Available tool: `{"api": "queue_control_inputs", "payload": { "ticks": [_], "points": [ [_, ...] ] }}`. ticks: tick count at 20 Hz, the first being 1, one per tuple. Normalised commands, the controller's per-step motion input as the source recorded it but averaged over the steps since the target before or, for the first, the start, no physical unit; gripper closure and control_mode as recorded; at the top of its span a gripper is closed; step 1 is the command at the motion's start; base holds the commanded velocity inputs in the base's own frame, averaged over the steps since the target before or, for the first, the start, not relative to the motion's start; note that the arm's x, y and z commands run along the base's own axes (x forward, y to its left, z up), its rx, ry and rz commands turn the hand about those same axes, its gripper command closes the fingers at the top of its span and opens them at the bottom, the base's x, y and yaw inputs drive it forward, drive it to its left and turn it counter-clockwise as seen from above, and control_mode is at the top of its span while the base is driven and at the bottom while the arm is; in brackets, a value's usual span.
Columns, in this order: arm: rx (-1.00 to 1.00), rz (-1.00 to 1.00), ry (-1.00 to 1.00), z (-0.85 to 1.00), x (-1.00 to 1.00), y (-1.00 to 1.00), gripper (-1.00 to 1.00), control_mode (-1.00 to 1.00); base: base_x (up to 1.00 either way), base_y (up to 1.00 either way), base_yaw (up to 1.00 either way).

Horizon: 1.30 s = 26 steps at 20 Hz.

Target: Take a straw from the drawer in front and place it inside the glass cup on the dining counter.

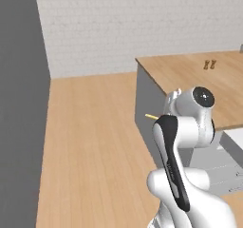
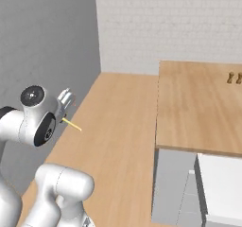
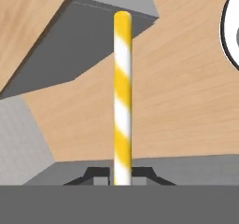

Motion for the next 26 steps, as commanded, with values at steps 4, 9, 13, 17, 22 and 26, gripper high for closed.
{"api": "queue_control_inputs", "payload": {
  "ticks": [4,9,13,17,22,26],
  "points": [
    [0.0,0.0,0.0,0.0,0.0,0.0,1.0,1.0,0.61,0.81,-0.02],
    [0.0,0.0,0.0,0.0,0.0,0.0,1.0,1.0,0.99,0.6,-0.01],
    [0.0,0.0,0.0,0.0,0.0,0.0,1.0,1.0,1.0,0.35,-0.1],
    [0.0,0.0,0.0,0.0,0.0,0.0,1.0,1.0,1.0,0.24,-0.27],
    [0.0,0.0,0.0,0.0,0.0,0.0,1.0,1.0,1.0,0.36,-0.36],
    [0.0,0.0,0.0,0.0,0.0,0.0,1.0,1.0,1.0,0.54,-0.33]
  ]
}}
